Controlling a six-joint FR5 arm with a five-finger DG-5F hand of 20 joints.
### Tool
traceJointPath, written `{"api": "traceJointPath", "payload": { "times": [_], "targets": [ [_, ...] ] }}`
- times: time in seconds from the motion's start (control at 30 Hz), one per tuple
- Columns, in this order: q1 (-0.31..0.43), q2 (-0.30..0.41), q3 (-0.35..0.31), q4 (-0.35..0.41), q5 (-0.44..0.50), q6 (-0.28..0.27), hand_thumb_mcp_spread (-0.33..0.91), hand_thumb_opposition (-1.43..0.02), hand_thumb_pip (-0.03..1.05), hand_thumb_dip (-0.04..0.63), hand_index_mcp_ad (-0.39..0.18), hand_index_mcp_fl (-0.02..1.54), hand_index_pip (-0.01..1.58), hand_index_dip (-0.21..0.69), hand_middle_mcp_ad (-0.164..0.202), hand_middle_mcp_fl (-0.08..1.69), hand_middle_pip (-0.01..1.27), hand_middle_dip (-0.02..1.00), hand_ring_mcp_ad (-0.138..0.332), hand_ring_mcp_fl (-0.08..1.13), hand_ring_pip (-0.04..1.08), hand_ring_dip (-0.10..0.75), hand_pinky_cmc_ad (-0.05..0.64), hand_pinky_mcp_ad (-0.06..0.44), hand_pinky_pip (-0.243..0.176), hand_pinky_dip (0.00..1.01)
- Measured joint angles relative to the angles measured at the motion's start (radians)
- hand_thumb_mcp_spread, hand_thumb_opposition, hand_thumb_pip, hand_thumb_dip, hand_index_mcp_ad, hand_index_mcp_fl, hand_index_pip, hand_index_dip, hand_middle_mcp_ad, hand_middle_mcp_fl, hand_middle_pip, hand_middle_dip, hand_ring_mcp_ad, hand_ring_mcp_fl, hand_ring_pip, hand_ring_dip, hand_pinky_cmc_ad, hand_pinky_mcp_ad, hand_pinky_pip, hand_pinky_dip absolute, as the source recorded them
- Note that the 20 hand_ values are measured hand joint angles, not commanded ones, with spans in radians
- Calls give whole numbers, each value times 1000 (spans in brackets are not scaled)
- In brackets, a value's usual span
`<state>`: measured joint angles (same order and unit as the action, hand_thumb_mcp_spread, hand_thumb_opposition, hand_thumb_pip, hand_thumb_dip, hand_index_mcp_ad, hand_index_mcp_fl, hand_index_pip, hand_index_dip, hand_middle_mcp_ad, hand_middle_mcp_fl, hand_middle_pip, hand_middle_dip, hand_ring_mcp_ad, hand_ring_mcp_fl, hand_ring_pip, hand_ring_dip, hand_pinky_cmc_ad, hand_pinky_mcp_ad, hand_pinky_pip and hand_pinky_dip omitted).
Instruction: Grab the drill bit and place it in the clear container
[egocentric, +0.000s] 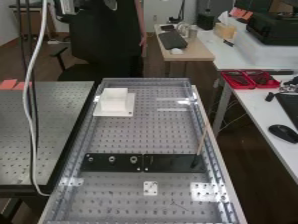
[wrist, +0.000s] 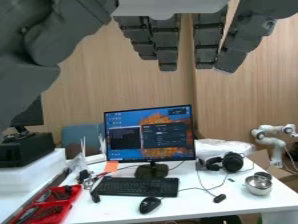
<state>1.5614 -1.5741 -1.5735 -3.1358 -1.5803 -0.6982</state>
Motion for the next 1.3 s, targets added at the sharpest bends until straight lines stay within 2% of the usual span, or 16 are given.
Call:
{"api": "traceJointPath", "payload": {
  "times": [0.3,0.67,1.03,1.3],
  "targets": [
    [-2,-1,-20,26,14,2,152,-696,106,24,129,56,101,-49,145,73,168,51,265,93,110,-33,330,248,-93,305],
    [-3,-20,-104,138,82,1,152,-696,108,24,133,56,101,-49,145,73,168,51,264,93,110,-33,330,250,-89,305],
    [-17,-64,-195,251,146,72,164,-696,126,24,133,56,101,-49,150,70,168,51,262,93,110,-33,328,248,-89,305],
    [-20,-98,-251,327,229,128,185,-696,127,21,133,56,101,-49,155,70,168,51,262,93,110,-33,328,248,-89,307]
  ]
}}
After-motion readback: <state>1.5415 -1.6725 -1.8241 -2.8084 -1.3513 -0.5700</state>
